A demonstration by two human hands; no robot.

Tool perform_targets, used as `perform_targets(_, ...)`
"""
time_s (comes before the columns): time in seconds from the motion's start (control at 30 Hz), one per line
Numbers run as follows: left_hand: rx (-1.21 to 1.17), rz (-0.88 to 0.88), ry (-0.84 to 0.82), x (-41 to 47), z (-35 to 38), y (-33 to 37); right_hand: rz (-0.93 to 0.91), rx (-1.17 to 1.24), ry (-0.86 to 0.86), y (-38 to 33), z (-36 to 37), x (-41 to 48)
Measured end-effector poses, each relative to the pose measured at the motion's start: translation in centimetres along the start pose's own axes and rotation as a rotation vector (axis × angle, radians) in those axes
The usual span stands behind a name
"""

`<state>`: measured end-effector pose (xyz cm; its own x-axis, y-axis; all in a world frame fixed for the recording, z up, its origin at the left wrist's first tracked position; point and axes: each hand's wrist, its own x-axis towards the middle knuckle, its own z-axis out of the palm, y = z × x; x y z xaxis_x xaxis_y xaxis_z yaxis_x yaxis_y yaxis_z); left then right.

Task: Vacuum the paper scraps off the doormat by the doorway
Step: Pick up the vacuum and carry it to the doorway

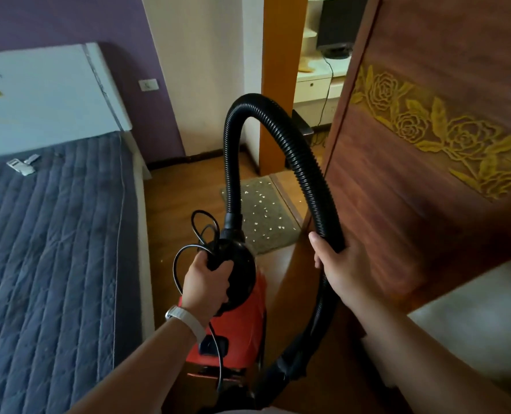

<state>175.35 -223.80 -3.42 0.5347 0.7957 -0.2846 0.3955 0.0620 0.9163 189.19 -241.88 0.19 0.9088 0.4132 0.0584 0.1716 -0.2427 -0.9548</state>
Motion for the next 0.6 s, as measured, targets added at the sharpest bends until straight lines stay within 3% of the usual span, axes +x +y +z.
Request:
perform_targets(0.27,0.005,-0.015,-0.035,13.3,-4.8,2.0,-0.042,0.022,-0.02,-3.5,10.1,9.8)
perform_targets(0.6,0.046,0.004,0.042,24.0,-10.5,4.1,-0.101,-0.01,-0.074,-5.1,18.6,19.3)
